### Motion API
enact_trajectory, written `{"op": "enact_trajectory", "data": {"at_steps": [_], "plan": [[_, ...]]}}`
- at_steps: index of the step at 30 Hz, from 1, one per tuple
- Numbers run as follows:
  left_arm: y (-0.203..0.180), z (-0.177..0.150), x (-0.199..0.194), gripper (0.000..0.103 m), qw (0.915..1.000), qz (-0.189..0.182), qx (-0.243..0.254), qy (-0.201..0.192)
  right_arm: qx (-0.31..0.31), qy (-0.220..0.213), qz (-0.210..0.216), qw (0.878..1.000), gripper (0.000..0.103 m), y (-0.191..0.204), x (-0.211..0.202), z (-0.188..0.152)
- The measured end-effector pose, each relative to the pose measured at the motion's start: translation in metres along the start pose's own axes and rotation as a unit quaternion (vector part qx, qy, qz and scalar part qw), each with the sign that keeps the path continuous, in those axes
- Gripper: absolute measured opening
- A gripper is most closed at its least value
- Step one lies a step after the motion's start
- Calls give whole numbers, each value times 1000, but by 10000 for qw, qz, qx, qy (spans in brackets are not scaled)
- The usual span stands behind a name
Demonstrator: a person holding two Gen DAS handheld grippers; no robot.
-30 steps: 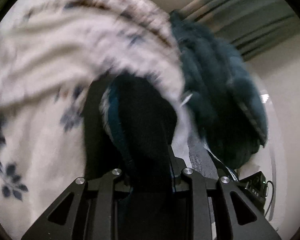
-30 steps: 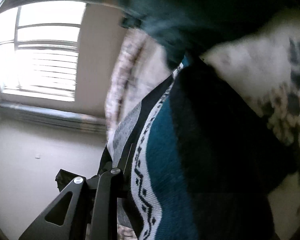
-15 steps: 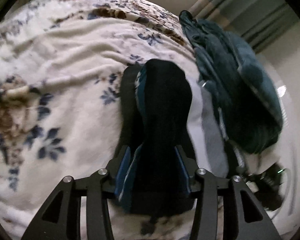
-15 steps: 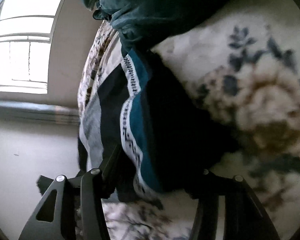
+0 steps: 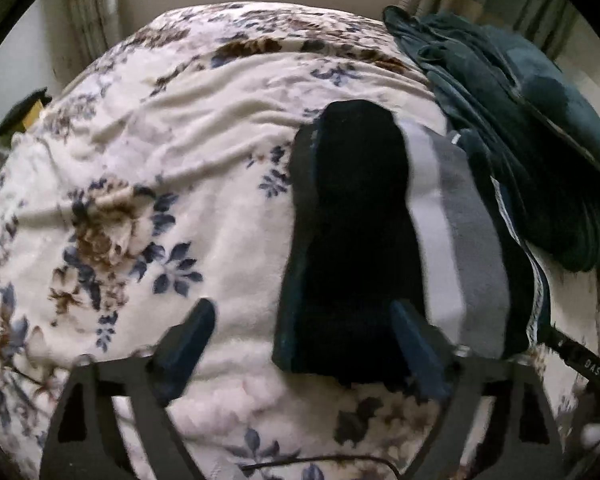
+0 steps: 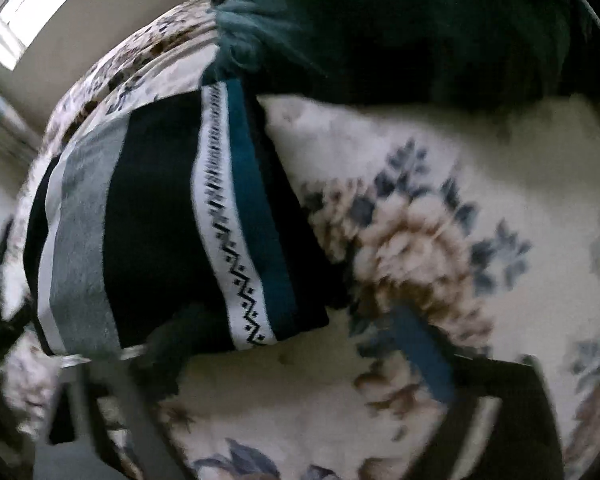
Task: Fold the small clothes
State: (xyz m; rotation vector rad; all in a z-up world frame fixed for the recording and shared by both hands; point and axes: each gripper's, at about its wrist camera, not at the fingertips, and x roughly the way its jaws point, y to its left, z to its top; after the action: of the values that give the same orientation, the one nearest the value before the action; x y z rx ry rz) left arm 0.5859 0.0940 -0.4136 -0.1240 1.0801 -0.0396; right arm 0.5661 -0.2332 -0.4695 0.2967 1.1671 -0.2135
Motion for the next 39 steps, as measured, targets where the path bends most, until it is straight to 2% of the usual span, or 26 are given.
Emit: {"op": "enact_trajectory", "data": {"at_steps": [4,8,12,21,29,35,39], "plan": [[-22,-4,-21,100,9981,493,364,-52,-403,-275,-538,9974,103,17,-37,-7],[-35,-8,-50,100,9982,410,438,-59,-592,-490,-809,9938,103,28,-72,-7],[-47,-11,-93,100,9989,206,413,-94,-667,-671,-905,9914,103,32,-129,-15],[-73,-30,-230,100,9971,107,544,-522,-726,-1187,-838,9867,103,32,-296,-46],[-87,-61,-363,100,9937,1,685,-882,-653,-1736,-689,9802,103,16,-458,-91],[-92,-85,-439,100,9904,-41,781,-1137,-799,-2196,-606,9704,103,5,-569,-132],[-92,-100,-478,100,9887,-59,733,-1308,-889,-2308,-453,9679,103,3,-618,-156]]}}
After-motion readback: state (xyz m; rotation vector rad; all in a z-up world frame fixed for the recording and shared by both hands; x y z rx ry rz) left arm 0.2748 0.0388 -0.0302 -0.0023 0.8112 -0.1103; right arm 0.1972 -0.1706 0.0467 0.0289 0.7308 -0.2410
